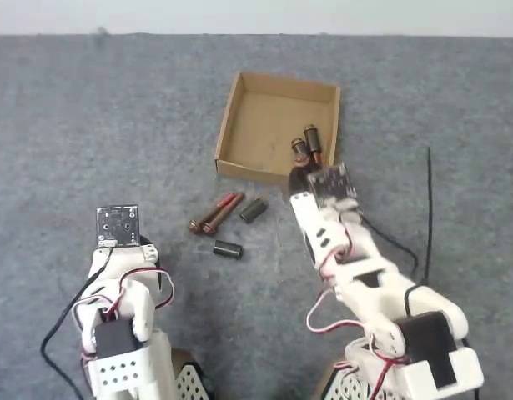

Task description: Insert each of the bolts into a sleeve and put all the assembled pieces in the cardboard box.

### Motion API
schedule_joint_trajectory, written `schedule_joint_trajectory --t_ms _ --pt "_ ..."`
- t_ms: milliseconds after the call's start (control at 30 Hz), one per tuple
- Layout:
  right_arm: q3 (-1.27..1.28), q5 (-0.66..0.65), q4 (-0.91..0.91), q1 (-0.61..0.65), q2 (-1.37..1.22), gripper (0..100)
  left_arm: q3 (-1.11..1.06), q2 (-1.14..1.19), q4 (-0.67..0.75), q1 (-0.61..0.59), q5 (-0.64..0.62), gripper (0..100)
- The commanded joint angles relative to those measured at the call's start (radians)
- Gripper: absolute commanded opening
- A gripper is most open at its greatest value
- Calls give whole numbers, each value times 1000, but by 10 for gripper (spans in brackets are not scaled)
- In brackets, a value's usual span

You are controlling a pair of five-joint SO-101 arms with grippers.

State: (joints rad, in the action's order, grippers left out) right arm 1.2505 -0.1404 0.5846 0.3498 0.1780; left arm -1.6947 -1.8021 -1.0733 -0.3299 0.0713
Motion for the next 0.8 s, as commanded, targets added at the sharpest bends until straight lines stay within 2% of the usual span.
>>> schedule_joint_trajectory --t_ms 0,200,300,767 --pt "-181 -9 -150 -15 58 6 8 -8 -2 -3 8 12" --pt "-514 -9 -659 -18 27 6 8 -8 0 -3 8 12" --pt "-674 -9 -831 -15 -30 6 8 -8 0 -3 8 12" --pt "-1292 -17 -1130 -16 -549 6 8 -8 0 -3 9 12"
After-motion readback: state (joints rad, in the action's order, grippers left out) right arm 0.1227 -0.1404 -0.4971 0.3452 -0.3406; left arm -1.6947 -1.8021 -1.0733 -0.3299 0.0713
